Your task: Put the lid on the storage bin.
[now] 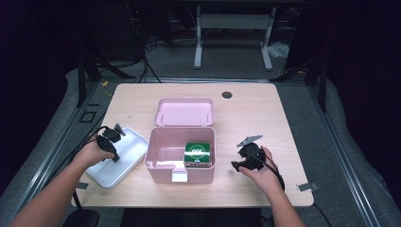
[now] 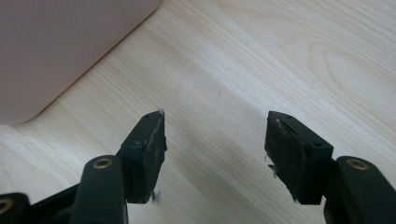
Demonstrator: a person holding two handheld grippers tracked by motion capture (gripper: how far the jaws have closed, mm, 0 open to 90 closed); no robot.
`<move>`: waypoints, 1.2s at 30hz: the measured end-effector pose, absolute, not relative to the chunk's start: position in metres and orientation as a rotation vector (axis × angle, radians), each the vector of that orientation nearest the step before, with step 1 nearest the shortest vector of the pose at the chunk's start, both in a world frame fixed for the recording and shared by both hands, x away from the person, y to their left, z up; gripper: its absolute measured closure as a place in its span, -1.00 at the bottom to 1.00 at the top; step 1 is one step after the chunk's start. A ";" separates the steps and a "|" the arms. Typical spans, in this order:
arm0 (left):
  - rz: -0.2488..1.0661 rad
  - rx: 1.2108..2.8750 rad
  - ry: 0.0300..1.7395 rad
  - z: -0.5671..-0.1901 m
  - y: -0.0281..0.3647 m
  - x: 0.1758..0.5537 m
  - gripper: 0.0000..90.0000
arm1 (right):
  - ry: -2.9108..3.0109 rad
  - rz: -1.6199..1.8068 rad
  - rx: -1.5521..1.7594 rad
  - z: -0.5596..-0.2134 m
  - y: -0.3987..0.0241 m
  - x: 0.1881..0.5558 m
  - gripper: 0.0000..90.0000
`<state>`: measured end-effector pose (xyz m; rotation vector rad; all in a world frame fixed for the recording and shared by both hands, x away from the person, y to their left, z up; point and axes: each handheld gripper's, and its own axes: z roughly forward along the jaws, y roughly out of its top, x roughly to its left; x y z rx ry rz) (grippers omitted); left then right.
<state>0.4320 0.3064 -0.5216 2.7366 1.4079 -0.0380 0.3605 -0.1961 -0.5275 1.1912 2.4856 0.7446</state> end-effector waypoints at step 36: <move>0.101 2.788 1.147 -0.421 0.333 0.414 0.98 | 2.476 0.761 1.204 -0.528 -0.198 0.361 -0.16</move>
